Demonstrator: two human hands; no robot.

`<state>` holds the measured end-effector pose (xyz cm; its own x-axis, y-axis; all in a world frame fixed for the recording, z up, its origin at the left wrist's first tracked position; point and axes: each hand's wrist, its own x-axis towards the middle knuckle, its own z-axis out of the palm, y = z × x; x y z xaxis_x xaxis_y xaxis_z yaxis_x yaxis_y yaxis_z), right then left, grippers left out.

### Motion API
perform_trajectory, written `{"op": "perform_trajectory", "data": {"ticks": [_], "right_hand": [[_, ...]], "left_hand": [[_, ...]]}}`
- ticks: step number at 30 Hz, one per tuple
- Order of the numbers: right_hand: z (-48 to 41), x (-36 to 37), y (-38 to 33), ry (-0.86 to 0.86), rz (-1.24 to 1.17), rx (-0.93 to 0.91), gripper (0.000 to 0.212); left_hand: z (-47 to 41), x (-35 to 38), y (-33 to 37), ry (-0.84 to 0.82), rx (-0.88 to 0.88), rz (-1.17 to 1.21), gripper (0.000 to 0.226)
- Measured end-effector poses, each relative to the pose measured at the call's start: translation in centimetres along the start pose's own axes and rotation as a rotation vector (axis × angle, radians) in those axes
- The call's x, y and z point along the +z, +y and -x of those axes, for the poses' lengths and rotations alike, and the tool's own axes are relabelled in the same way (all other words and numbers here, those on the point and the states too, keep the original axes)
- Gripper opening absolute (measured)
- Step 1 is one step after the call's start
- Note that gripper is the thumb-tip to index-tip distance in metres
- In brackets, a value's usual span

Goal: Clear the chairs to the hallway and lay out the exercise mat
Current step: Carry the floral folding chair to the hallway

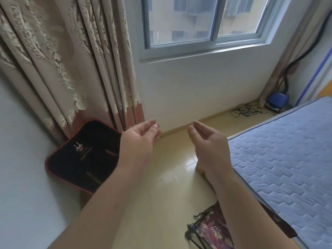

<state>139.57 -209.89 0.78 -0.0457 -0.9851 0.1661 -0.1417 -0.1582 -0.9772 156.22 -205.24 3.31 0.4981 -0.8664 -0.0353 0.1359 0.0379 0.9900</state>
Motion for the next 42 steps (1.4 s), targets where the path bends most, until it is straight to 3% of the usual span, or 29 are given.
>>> {"op": "perform_trajectory", "data": {"ticks": [9,19,27,33,42], "right_hand": [[-12.0,3.0,2.6,0.153,-0.001,0.088,0.045],[-30.1,3.4,5.6,0.316,-0.066,0.12,0.045],[-41.7,1.1,6.0,0.471,0.029,0.125,0.046],[-47.5,-1.2,8.8,0.69,0.107,0.177,0.045],[-50.2,-4.2,9.8,1.181,0.244,0.295,0.043]], "left_hand": [[-15.3,5.8,-1.4,-0.156,-0.118,0.042,0.017],[-32.3,17.3,-1.6,-0.344,-0.104,0.001,0.015],[-42.8,27.3,-1.1,-0.498,-0.104,-0.008,0.014],[-49.2,35.2,-3.7,-0.746,-0.127,-0.017,0.021],[-53.3,47.7,-7.4,-1.27,-0.271,-0.085,0.014]]}}
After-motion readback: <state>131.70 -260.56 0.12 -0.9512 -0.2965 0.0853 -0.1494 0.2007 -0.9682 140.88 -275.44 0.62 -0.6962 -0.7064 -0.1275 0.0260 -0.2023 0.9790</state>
